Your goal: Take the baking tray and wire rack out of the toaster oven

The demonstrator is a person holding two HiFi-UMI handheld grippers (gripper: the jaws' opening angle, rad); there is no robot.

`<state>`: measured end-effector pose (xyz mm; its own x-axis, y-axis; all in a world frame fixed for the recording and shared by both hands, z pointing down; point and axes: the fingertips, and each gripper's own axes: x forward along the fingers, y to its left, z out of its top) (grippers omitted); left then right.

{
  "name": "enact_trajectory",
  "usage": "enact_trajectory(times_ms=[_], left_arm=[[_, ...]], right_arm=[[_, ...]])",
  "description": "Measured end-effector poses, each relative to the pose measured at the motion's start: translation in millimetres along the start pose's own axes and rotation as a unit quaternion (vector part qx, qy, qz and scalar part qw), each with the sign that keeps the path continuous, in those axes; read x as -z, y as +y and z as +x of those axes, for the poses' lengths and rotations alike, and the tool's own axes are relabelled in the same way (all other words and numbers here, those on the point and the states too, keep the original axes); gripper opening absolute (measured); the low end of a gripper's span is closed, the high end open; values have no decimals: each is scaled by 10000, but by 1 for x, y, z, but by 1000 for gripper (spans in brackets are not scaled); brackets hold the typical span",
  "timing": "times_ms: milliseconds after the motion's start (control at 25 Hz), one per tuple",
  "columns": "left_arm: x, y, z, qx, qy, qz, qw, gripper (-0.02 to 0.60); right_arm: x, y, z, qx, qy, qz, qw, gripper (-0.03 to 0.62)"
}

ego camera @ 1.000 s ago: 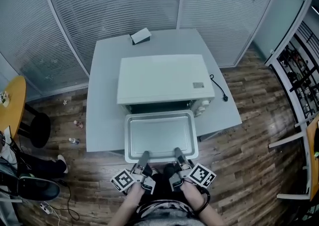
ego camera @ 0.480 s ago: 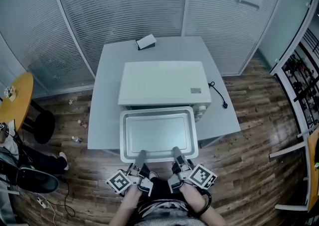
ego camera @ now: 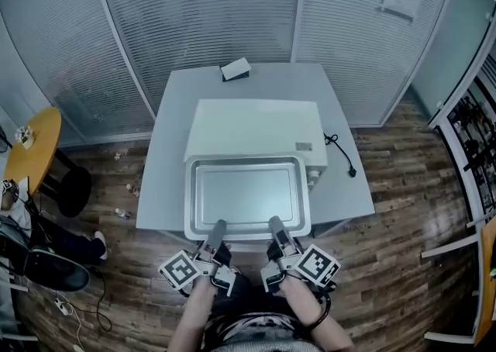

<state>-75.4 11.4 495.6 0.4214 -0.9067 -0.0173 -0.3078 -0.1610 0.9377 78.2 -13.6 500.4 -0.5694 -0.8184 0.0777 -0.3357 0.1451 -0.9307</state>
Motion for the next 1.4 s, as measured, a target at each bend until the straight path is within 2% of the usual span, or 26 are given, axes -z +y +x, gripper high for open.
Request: enact_trajectory(times_ms=[200,560,800,1000,1160,1280,1400], left_arm=[[-11,6,23,-25,49,-155,9999,109],[-44,21,67,-154,403,-58,9991,109],[-55,23,88,-64,505,-309,9982,112],[-65,24,102,-62,547,-339,9979,114],[-74,23,115,-11,563,-330,9979,118],[-78,21,122,95,576,-315,9978,120],[-80,20,127,118,619,-226,9978,130]], right_arm=[[-12,-5,21,55,-54,101,9999,109],[-30,-10,65,285,-324,280,9987,109],[-40,-15,79,603,-481,420,9961,110],[-52,1,98,181,-519,-119,9984,133],[-55,0,106,333,-532,-89,9980,149],[-58,5,115,156,-551,-110,9983,155],[-65,17,124,-178,-545,-428,9974,151]])
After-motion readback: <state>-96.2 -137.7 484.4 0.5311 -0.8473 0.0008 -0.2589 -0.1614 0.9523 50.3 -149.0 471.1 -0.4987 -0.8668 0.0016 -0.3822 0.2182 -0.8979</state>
